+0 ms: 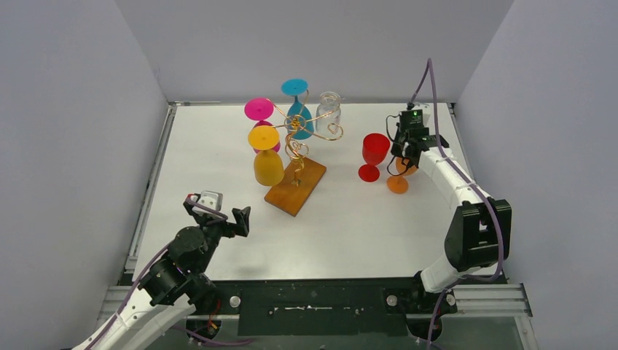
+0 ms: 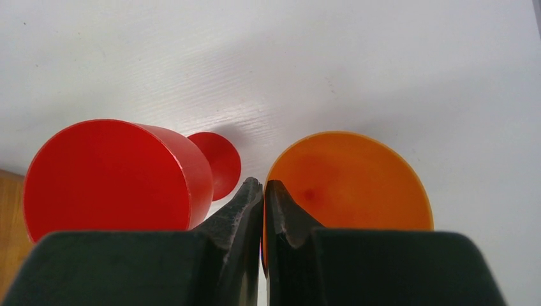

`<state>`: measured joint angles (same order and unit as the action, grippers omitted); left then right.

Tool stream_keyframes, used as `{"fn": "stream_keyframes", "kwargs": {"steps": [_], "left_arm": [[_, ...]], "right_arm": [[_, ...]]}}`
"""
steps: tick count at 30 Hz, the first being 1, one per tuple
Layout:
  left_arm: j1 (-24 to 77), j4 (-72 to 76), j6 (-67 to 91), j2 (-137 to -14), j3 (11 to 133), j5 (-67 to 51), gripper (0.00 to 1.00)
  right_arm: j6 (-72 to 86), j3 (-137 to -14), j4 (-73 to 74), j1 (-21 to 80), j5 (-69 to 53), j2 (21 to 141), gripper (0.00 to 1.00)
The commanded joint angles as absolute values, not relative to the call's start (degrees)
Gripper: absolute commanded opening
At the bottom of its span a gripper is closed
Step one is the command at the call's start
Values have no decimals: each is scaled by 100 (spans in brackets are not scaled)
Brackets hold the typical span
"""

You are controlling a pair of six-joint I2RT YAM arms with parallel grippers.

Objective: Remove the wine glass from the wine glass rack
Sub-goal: Place the wine glass at the center of the board.

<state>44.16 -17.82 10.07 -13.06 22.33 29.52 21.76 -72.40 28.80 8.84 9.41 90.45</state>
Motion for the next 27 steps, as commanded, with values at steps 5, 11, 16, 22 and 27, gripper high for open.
{"fn": "stream_keyframes", "kwargs": {"steps": [5,11,16,22,27], "left_arm": [[4406,-1600,879,-1326,2522,2846,97],[4403,-1595,896,-1274,2510,2819,97],[4404,-1494,853,-1412,2508,2569,97],[4405,-1463,809,-1550,2520,2489,97],[4403,-1381,817,-1556,2491,2263,97]], "right_arm": [[2201,-7365,2470,974,1176,9101,0],[2116,-7429,2352,977,1226,9165,0],[2019,-7598,2547,1006,1401,9287,0],[1928,-7587,2505,1042,1199,9258,4],[1945,-7635,2479,1031,1106,9150,10]]}}
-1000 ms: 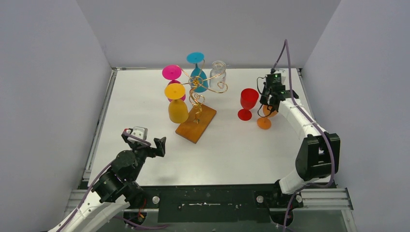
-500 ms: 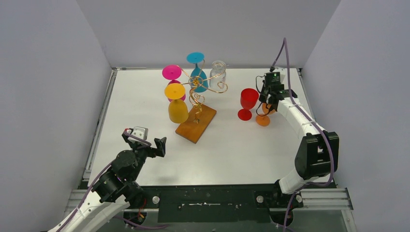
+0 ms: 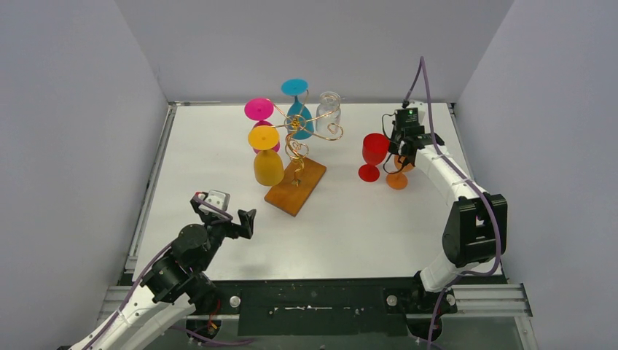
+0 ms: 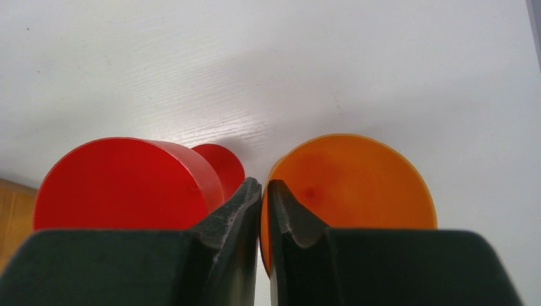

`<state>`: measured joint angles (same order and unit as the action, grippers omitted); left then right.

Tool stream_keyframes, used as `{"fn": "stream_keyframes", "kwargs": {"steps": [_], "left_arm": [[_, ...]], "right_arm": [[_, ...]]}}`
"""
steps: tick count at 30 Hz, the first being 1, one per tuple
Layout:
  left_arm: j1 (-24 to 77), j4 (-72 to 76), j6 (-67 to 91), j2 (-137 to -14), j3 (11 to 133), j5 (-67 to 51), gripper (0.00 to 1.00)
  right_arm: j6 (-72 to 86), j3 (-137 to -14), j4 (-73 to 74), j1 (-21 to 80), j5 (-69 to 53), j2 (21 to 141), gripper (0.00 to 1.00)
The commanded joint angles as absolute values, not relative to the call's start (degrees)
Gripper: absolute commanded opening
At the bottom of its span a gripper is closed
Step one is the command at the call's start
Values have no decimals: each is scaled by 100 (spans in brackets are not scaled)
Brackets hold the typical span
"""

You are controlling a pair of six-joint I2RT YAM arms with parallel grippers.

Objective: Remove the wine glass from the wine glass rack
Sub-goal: Place the wine glass at the center of the board.

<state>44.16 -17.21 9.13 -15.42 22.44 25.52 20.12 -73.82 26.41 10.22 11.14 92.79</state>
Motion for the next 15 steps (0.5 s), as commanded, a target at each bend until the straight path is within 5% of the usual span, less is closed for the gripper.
{"fn": "stream_keyframes", "kwargs": {"steps": [1,15], "left_arm": [[4404,-1375,817,-1551,2489,2224,97],[4403,-1374,835,-1605,2482,2156,97]], "right_arm": [[1928,-7663,2483,1029,1125,9148,11],[1746,-7954,2708,1054,1099,9305,12]]}}
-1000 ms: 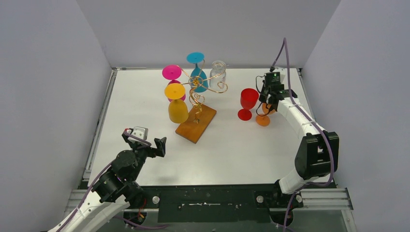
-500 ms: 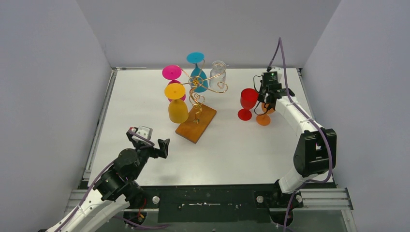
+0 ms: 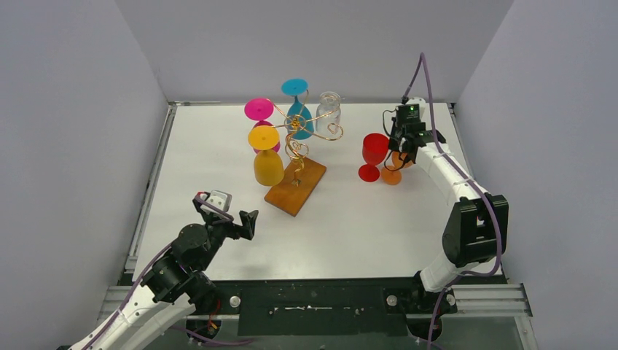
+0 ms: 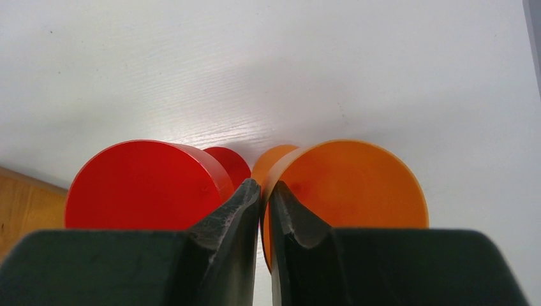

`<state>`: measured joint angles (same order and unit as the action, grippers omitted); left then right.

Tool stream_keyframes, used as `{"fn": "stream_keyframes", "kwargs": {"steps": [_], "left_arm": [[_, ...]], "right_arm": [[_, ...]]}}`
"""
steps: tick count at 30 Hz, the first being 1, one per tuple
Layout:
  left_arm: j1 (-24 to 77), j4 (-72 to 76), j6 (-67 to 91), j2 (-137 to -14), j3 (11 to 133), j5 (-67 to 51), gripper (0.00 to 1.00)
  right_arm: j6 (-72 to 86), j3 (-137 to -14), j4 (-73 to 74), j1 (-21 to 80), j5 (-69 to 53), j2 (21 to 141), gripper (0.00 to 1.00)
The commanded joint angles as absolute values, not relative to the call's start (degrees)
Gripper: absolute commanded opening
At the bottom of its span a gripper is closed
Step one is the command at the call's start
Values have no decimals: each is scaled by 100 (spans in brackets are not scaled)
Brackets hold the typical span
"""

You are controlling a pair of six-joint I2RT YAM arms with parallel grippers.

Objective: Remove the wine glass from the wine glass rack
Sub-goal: Place the wine glass at the center of the board.

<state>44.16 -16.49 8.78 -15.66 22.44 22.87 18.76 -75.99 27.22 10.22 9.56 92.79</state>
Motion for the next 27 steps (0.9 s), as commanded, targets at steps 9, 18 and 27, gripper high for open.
{"fn": "stream_keyframes", "kwargs": {"steps": [9,18,27], "left_arm": [[4407,-1362,826,-1685,2478,2144,97],[4403,-1362,817,-1782,2500,2091,97],[4403,-1347,800,-1788,2496,2100,97]], "right_arm": [[1662,-7981,2741,1086,1206,9451,13],[1587,-8057,2820,1154,1294,9547,15],[1559,-8144,2950,1187,1310,9455,16]]}}
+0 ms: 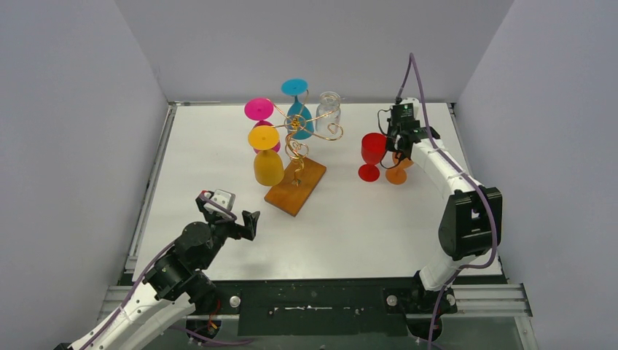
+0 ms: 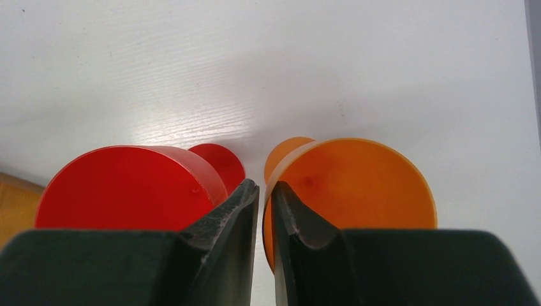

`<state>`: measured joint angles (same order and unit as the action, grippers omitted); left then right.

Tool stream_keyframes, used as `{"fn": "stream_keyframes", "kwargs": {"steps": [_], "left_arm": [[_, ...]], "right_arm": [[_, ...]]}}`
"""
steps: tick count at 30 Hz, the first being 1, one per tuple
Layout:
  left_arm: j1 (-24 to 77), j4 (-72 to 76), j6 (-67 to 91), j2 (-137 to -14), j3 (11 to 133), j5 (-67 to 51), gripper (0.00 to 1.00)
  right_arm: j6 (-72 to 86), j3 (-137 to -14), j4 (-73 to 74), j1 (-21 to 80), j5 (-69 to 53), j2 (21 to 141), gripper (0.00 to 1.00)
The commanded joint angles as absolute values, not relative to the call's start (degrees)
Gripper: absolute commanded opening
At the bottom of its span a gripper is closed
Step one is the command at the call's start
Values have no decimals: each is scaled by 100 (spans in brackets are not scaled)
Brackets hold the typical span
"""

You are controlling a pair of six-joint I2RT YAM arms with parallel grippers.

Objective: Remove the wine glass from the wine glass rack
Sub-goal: Place the wine glass at the center of the board.

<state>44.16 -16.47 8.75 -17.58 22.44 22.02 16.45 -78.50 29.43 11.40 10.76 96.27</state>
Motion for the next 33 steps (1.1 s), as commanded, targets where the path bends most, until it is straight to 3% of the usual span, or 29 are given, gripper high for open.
{"fn": "stream_keyframes", "kwargs": {"steps": [1,7,10,20,26,29,33], "left_arm": [[4408,-1341,792,-1797,2492,2091,97],[4403,-1337,783,-1860,2502,2083,97],[4404,-1339,773,-1898,2513,2085,97],[4404,-1356,765,-1848,2522,2178,97],[4405,-1362,765,-1835,2521,2258,97],[4408,-1358,765,-1851,2518,2251,97],[4406,-1356,765,-1880,2522,2237,97]], "right_arm": [[1558,-8167,2967,1187,1343,9435,16],[1580,-8322,3095,1188,1395,9262,18],[1595,-8386,3127,1187,1321,9081,26],[1948,-8285,3094,1192,705,8233,29],[2644,-7928,2615,1186,-458,7537,42],[3002,-7870,2261,1163,-1127,7382,55],[3546,-7923,1673,1151,-2223,7453,62]]}}
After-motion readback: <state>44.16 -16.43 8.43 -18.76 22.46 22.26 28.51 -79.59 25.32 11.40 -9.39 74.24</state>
